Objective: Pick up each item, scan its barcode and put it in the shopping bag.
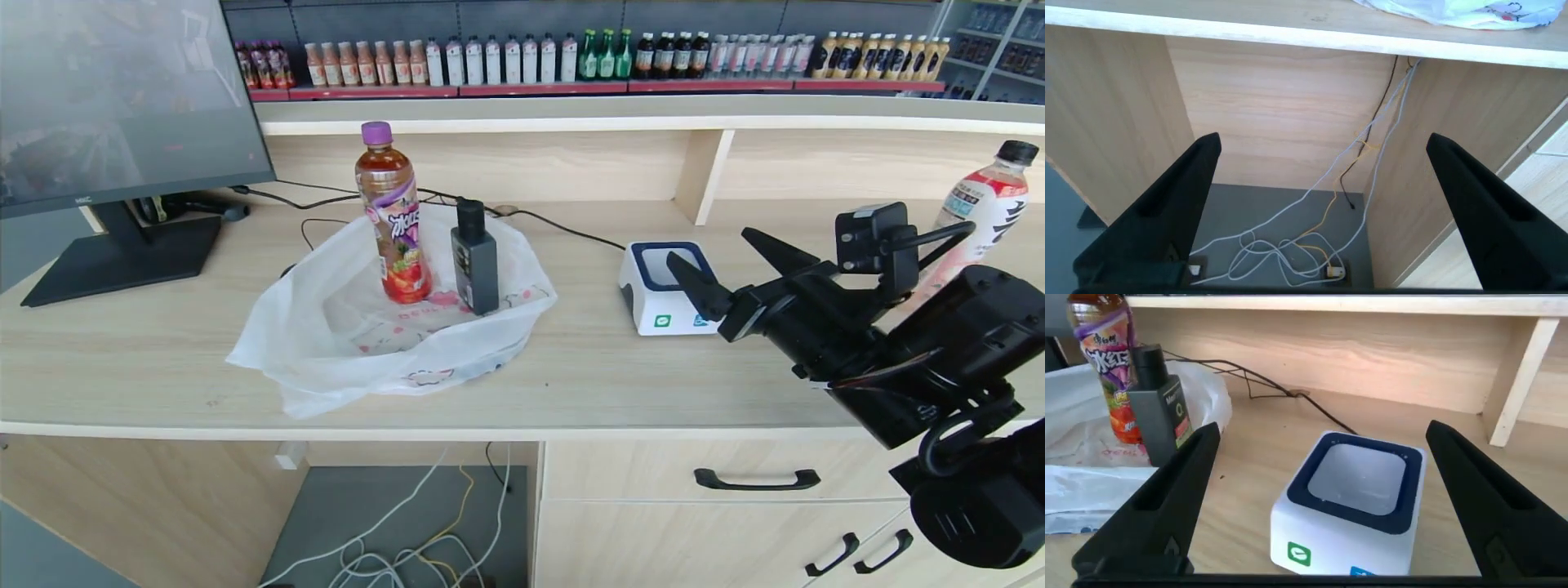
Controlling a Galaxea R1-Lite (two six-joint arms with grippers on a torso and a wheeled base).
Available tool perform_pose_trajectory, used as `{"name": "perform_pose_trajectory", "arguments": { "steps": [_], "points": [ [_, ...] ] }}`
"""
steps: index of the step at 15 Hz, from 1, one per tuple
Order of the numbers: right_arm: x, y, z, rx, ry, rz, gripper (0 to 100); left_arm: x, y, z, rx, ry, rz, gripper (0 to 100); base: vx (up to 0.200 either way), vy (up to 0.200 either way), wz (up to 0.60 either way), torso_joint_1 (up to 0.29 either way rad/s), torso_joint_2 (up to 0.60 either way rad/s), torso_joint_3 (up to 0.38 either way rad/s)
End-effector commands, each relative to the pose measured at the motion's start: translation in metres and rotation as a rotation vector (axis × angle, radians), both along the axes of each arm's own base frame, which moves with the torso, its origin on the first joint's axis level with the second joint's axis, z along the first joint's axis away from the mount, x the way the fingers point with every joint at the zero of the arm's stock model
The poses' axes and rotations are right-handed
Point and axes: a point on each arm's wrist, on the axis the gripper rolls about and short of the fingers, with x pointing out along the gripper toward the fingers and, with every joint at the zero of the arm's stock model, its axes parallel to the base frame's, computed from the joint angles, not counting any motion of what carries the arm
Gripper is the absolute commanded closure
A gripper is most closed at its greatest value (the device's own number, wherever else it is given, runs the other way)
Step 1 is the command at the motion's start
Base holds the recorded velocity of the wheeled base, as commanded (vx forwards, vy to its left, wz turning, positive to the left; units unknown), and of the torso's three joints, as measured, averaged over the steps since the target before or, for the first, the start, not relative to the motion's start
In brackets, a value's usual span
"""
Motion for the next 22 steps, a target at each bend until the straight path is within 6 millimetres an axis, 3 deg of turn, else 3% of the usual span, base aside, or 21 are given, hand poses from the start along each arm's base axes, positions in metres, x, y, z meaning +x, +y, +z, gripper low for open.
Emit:
{"name": "perform_pose_trajectory", "arguments": {
  "steps": [1, 22],
  "points": [
    [0.001, 0.0, -0.001, 0.001, 0.002, -0.005, 0, 0.0, 0.0, 0.0, -0.001, 0.0, -0.001, 0, 0.0, -0.2, 0.0, -0.002, 0.0, 0.002],
    [-0.01, -0.003, -0.004, -0.01, 0.024, -0.003, 0, 0.0, 0.0, 0.0, 0.001, 0.0, -0.001, 0, 0.0, -0.2, 0.0, 0.0, 0.0, 0.002]
  ]
}}
